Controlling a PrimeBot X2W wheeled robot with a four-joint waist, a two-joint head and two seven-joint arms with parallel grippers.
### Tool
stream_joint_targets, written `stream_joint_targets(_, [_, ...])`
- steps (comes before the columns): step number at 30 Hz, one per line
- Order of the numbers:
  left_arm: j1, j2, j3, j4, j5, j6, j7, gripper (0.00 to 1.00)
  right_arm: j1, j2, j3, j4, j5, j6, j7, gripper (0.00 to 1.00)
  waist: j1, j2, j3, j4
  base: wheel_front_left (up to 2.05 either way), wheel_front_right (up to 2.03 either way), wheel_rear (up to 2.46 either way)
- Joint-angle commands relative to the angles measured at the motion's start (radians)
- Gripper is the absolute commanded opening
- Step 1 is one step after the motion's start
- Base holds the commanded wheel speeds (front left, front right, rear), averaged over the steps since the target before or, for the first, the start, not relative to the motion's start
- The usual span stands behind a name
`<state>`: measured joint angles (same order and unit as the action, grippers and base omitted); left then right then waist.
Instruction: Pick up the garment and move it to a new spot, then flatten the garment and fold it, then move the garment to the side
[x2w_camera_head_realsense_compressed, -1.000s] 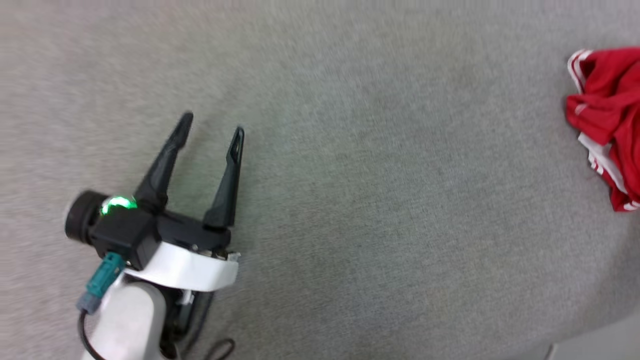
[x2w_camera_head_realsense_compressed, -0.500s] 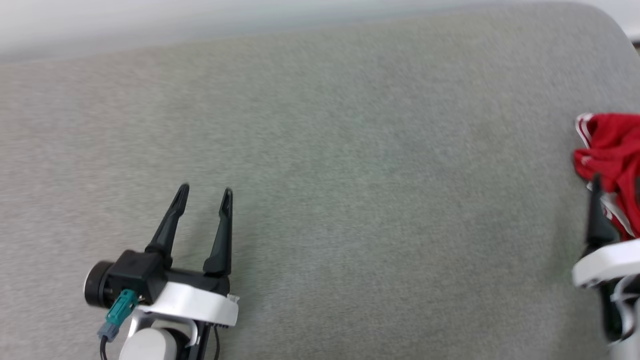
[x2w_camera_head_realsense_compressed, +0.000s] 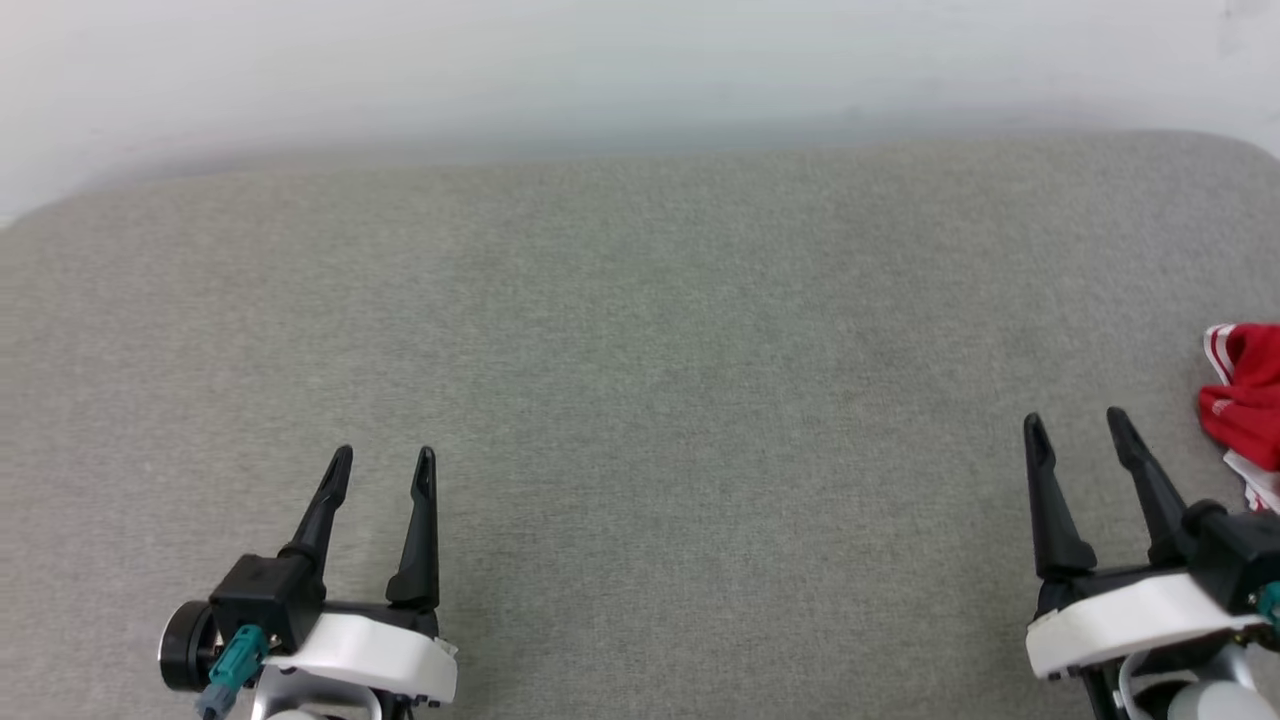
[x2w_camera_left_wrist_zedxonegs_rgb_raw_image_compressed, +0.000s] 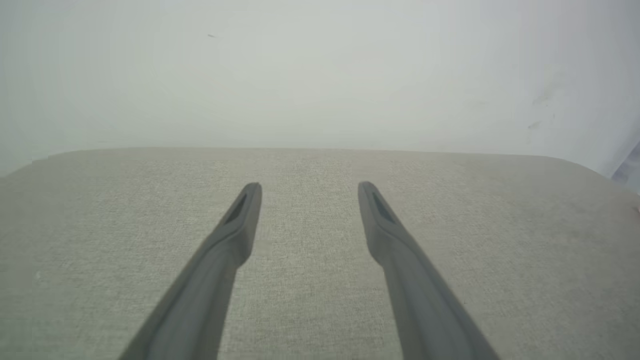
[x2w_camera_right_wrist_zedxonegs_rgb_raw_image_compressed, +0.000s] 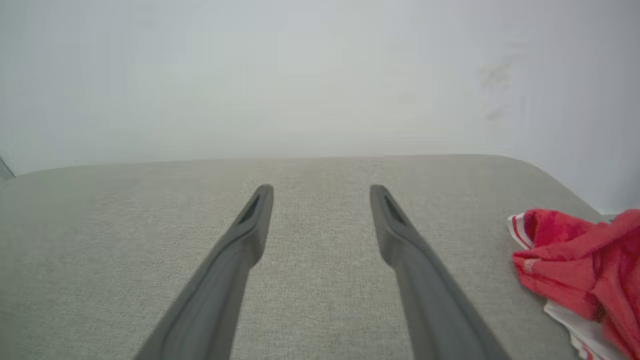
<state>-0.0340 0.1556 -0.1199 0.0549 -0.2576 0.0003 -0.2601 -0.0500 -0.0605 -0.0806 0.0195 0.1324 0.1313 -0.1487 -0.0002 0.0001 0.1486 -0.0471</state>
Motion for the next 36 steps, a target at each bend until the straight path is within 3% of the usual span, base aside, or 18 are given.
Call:
stream_joint_targets(1, [0.019, 0.0, 0.008, 0.001, 0.011, -0.002, -0.007, 1.0, 0.039, 0.005, 0.009, -0.038, -0.01, -0.001, 0.014, 1.0, 0.0002, -0.0001, -0.03, 0.022, 0.0, 0.0, 0.0])
stream_joint_targets(15, [0.081, -0.008, 0.029, 0.035, 0.048, -0.017, -0.007, 1.0, 0.195, 0.012, 0.017, -0.178, -0.017, -0.001, 0.112, 1.0, 0.0002, -0.0001, -0.125, 0.024, 0.0, 0.0, 0.0])
stream_joint_targets(36, [0.068, -0.029, 0.046, 0.106, 0.046, -0.046, -0.007, 1.0, 0.174, 0.012, 0.037, -0.171, -0.01, -0.001, 0.112, 1.0, 0.0002, -0.0001, -0.139, 0.029, 0.0, 0.0, 0.0])
